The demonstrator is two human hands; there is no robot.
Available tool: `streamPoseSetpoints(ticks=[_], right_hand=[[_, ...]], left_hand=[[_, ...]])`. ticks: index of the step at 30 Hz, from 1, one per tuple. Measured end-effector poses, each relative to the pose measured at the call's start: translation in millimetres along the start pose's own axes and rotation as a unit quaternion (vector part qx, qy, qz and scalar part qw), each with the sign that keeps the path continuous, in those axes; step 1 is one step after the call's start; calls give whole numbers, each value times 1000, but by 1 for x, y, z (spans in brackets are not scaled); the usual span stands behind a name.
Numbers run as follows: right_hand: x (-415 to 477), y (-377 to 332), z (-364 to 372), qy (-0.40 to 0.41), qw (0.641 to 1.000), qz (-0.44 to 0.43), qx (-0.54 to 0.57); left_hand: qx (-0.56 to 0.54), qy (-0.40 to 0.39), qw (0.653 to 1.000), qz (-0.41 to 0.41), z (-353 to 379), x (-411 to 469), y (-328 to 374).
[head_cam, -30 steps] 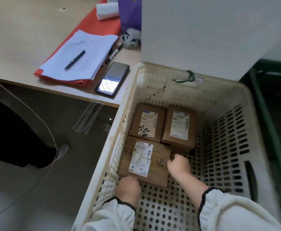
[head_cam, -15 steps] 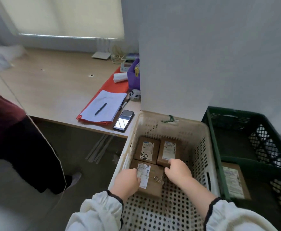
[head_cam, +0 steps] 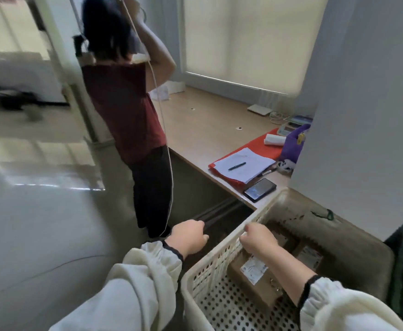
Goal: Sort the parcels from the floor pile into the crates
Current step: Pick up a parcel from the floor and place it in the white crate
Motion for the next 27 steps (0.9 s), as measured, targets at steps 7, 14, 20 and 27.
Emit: streamPoseSetpoints(ticks=[7,14,20,27], right_hand=[[-67,-147,59,-42,978,-179,-100],[-235,-296,193,-178,897,-363,-182],[-476,-374,324,-270,776,-519,-235],[-744,-379,421,-423,615,-617,-248]], left_hand=[[-50,36,982,-177,-8,-134,-146],[-72,61,920,-381,18,-394,-271],[-71,44,818,-570,73,-687,-302],[-159,79,650,-739,149,-936,-251]])
Point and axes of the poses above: each hand's wrist, its own x-axis towards the middle knuckle, its own z-axis out of the palm, y = z × x, the point moved 7 cm from there along x, towards the middle knuckle, and after that the axes turned 4 degrees about z, right-handed, at the moved point
